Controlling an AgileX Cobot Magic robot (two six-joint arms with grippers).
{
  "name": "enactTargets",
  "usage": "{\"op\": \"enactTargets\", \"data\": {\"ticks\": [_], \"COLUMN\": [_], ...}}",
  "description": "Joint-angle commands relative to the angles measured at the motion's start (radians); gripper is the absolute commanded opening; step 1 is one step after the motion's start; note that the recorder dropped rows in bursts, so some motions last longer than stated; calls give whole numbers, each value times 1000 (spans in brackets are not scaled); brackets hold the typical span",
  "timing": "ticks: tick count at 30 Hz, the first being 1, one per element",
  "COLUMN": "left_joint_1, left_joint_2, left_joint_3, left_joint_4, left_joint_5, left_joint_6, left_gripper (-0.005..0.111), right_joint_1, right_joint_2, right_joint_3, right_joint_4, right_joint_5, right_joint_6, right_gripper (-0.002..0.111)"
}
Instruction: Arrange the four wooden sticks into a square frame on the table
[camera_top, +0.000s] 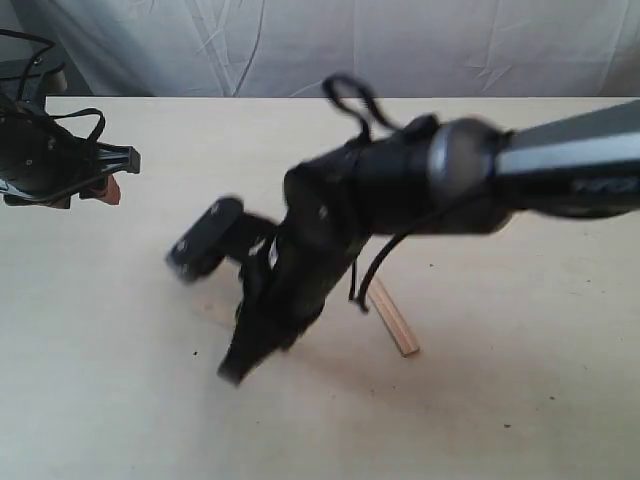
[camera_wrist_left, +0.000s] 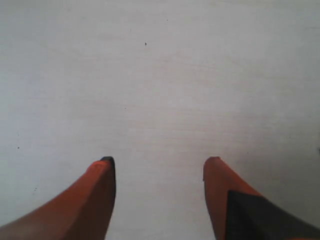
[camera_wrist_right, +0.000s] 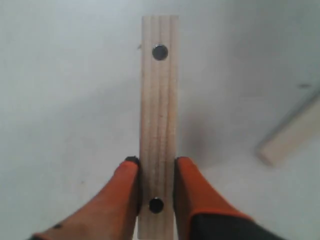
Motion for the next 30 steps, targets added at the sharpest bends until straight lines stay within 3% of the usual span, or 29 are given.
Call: {"op": "enactTargets", "data": {"ticks": [1,7,15,30], "left_joint_1": [-1,-1,-1,-1], "left_joint_2": [-10,-10,-10,-8], "left_joint_3": [3,3,3,3], "left_joint_4": [-15,-18,-16,-18], "left_joint_5": [-12,-14,-18,-26], "left_joint_6": [3,3,3,3], "left_gripper": [52,52,52,52], "right_joint_1": [-198,-330,-329,-329], "right_joint_2": [-72,17,162,199], "right_joint_3": [-42,-52,-52,-59], "right_joint_4": [-26,-4,-4,-4], "right_joint_5": [-19,-74,-182,-189], "right_joint_6": [165,261,338,338], "right_gripper": [-1,-1,-1,-1]}}
